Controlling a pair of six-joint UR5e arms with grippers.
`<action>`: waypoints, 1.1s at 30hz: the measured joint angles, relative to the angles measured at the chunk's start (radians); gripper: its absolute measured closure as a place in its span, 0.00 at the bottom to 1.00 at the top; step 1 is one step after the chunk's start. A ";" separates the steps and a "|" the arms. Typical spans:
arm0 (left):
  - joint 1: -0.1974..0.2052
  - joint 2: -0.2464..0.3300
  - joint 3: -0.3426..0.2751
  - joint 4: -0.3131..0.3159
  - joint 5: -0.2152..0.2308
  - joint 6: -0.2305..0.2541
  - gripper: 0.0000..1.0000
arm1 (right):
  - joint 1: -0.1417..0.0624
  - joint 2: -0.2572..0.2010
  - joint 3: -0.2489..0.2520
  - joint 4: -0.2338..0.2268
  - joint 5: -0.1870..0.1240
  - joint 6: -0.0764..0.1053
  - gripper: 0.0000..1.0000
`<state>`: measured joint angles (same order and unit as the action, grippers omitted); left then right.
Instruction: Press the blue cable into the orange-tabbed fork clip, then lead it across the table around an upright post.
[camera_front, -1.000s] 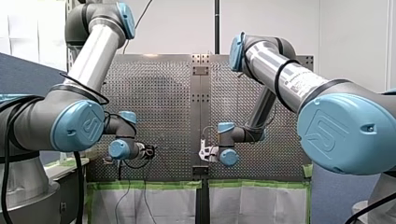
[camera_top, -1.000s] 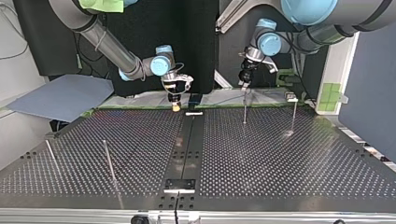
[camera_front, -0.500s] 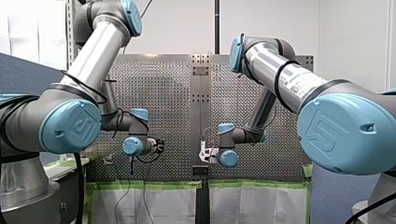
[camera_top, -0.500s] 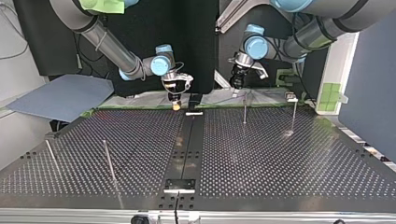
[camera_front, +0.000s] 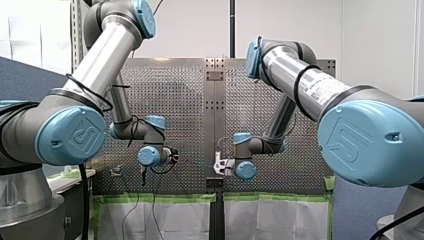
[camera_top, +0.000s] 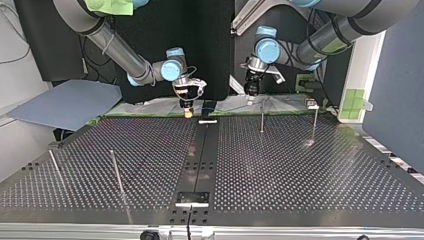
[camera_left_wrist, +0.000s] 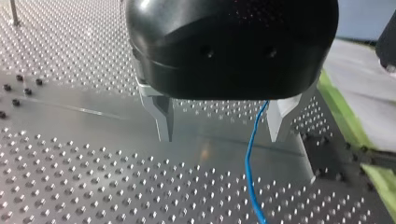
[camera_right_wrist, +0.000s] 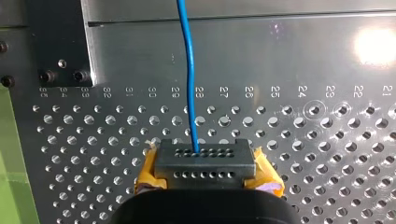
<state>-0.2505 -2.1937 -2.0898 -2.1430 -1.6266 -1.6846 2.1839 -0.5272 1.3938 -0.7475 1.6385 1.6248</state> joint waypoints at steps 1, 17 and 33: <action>0.000 0.000 0.003 0.000 -0.010 0.002 0.00 | 0.000 0.000 0.000 0.000 0.000 0.000 1.00; -0.001 -0.047 0.096 -0.052 -0.102 0.013 0.00 | 0.001 0.000 0.000 0.001 0.000 0.000 1.00; -0.010 -0.108 0.204 -0.159 -0.096 0.045 0.00 | 0.004 0.000 0.000 -0.001 0.000 0.000 1.00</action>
<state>-0.2603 -2.3019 -1.8856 -2.3022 -1.7226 -1.6393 2.1879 -0.5271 1.3938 -0.7482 1.6386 1.6248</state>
